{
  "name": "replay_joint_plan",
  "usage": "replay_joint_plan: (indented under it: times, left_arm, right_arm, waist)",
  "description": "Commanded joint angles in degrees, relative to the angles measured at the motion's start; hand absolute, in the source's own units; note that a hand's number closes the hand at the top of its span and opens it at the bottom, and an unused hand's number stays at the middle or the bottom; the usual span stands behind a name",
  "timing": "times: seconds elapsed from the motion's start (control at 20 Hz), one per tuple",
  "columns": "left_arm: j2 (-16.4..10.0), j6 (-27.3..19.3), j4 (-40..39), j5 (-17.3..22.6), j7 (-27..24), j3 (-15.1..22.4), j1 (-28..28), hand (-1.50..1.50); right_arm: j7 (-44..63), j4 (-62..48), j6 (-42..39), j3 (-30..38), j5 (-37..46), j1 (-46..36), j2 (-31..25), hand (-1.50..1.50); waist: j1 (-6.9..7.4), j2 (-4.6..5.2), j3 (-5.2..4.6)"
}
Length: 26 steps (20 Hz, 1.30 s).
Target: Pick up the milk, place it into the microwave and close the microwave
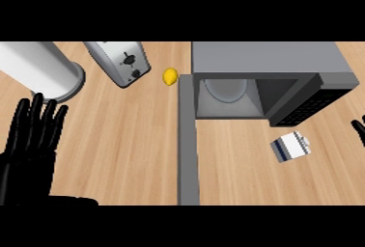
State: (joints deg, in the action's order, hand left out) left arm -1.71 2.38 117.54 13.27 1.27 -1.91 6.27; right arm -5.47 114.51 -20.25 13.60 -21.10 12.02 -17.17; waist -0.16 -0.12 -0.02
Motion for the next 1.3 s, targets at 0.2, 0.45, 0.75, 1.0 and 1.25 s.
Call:
replay_joint_plan:
  times: [0.2,0.45,0.75,1.0,1.25]
  left_arm:
    - [1.6,3.5,2.7,1.4,-7.2,3.9,12.7,-1.5]
    - [1.2,9.0,-0.2,2.1,-11.9,1.4,15.8,-1.5]
    - [1.7,9.8,1.3,2.1,-13.5,2.9,20.3,-1.5]
    - [1.7,11.2,-0.1,2.0,-17.1,1.9,21.9,-1.5]
    - [0.5,9.7,4.5,4.5,-11.2,0.3,20.0,-1.5]
  right_arm:
    - [-6.6,-3.1,-7.6,2.4,2.8,7.9,2.2,-1.5]
    - [-7.1,-11.4,-7.6,3.8,4.4,1.6,2.7,-1.5]
    - [-13.4,-21.2,-8.0,1.2,10.8,-0.9,6.3,-1.5]
    - [-20.3,-34.3,-3.1,2.5,18.5,-7.6,6.4,-1.5]
    - [-24.6,-43.4,-3.0,6.3,17.9,-10.4,3.6,-1.5]
  waist:
    - [0.1,0.0,0.02]
    - [0.34,0.07,0.01]
    - [0.5,0.1,0.03]
    - [0.94,0.19,0.05]
    - [0.51,0.17,0.06]
